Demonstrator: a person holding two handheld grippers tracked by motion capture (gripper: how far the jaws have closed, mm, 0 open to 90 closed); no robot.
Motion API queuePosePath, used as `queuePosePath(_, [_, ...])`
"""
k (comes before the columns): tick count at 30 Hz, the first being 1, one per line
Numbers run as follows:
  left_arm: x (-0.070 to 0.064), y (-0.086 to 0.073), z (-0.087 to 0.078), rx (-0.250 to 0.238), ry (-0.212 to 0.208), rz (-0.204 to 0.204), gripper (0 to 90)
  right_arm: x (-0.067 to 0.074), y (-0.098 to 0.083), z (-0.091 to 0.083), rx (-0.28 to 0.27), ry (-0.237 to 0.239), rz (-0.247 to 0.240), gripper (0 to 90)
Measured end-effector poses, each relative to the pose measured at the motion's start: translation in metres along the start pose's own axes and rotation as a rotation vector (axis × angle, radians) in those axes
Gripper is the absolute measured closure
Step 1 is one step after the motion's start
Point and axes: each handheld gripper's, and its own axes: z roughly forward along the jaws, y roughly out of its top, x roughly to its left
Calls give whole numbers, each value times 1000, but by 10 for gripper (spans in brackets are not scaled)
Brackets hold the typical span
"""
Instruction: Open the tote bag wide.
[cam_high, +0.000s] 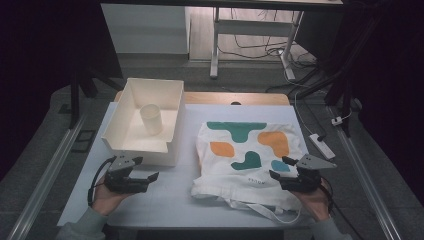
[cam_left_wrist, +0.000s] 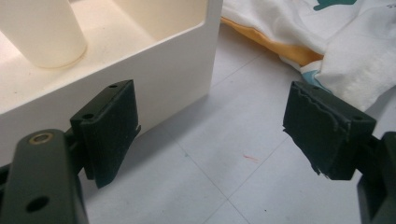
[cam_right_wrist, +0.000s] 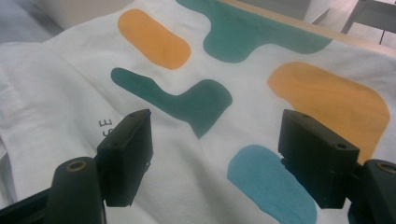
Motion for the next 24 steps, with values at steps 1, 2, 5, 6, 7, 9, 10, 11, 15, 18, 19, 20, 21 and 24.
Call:
queuePosePath(1, [0,0,0,0,0,0,186,0,0,0,1,-1,-1,265])
queuePosePath(2, [1,0,0,0,0,-1,185,0,0,0,-1,-1,0,266])
queuePosePath(5, [2,0,2,-2,11,-3,185,0,0,1,-6,-3,-2,270])
queuePosePath(6, [3,-1,2,-3,17,1,185,-1,0,1,-10,0,1,270])
queuePosePath(7, [3,-1,1,-4,23,6,184,-1,-1,1,-13,0,3,273])
queuePosePath(9, [4,-1,0,-10,27,-12,186,-2,-3,0,-18,1,13,276])
queuePosePath(10, [7,-3,1,-25,1,-60,190,-3,-4,0,-23,2,26,277])
queuePosePath(11, [8,-4,2,-19,-4,-68,189,-4,-5,-1,-25,3,32,277])
queuePosePath(15, [7,-5,3,-18,13,-54,188,-4,-6,-3,-25,-2,21,280])
queuePosePath(18, [4,-3,3,-23,11,-47,188,-3,-5,-4,-32,-7,16,287])
queuePosePath(19, [4,-2,3,-24,11,-43,188,-3,-5,-4,-29,-7,10,288])
queuePosePath(20, [3,-2,4,-22,9,-34,188,-2,-5,-3,-24,-9,0,289])
queuePosePath(21, [3,-2,4,-21,9,-32,188,-1,-5,-2,-20,-9,-6,289])
queuePosePath(24, [3,-2,4,-20,10,-26,187,0,-4,0,-14,-5,-20,289])
